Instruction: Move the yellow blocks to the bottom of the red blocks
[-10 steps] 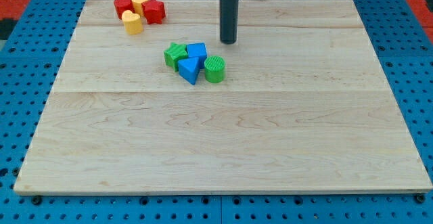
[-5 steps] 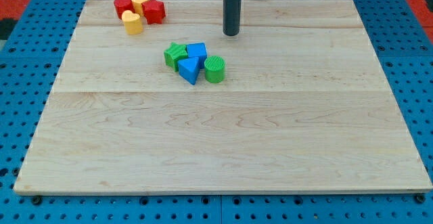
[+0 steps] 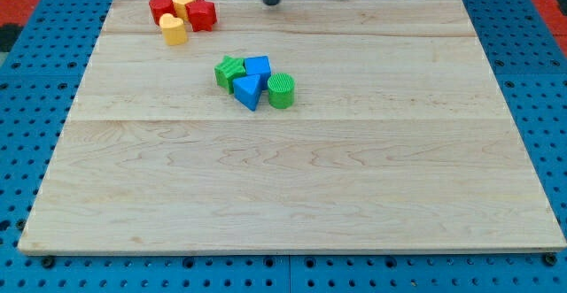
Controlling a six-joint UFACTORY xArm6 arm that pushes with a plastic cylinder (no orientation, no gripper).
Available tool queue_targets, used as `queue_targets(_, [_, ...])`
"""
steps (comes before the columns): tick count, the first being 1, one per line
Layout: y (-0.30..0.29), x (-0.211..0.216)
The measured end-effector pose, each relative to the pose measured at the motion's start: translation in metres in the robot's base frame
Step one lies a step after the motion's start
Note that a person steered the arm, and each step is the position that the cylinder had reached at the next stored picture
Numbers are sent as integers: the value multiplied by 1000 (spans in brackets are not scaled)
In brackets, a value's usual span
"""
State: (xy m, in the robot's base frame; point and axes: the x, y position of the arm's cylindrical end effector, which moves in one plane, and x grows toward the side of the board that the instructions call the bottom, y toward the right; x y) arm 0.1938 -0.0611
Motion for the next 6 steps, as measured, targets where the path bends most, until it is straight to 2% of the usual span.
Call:
queue_targets(1, [-78,0])
queue_targets(3, [-93,12])
queue_targets(4, [-85,-1])
queue_targets(5, [-135,-1])
queue_targets(6, [-159,8])
